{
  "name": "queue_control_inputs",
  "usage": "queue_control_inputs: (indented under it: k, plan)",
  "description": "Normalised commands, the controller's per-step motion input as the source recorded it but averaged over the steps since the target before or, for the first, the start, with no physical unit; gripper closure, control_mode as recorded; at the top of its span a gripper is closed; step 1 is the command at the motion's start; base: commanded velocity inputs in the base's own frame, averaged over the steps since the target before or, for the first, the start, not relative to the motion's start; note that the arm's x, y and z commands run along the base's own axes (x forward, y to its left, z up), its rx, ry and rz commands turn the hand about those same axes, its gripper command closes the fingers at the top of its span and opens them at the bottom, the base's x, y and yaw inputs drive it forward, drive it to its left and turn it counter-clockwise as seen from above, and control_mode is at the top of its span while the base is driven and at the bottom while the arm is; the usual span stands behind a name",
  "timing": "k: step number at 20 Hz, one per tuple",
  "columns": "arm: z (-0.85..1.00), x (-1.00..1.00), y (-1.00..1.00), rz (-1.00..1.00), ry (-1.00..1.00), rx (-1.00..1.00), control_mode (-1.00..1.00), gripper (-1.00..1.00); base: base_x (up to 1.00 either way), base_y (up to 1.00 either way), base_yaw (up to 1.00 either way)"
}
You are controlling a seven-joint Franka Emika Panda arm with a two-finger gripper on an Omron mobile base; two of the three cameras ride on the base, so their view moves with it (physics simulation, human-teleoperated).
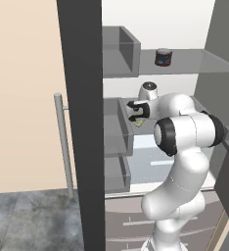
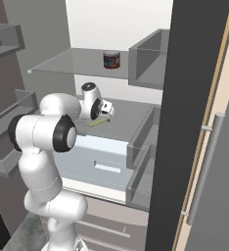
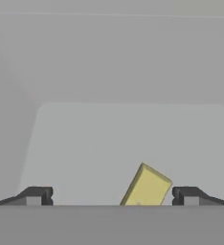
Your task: Pick the egg and butter from the fridge and place them by the bowl for mixing.
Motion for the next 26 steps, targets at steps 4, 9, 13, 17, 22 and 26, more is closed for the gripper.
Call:
queue_control_inputs:
  k: [4, 9, 13, 17, 22, 26]
  plan:
    - [-0.20, -0.06, 0.00, 0.00, 0.14, 0.00, -1.00, -1.00, 0.00, 0.00, 0.00]
    - [-0.33, -0.27, 0.00, -0.01, 0.08, 0.00, -1.00, -1.00, 0.00, 0.00, 0.00]
    - [-0.40, -0.38, 0.00, -0.02, 0.01, 0.00, -1.00, -1.00, 0.00, 0.00, 0.00]
    - [-0.44, -0.39, 0.00, -0.04, 0.00, 0.00, -1.00, 1.00, 0.00, 0.00, 0.00]
    - [-0.37, -0.29, 0.00, -0.09, 0.00, 0.00, -1.00, 1.00, 0.00, 0.00, 0.00]
    - [-0.27, -0.22, 0.01, -0.13, 0.05, 0.00, -1.00, 1.00, 0.00, 0.00, 0.00]
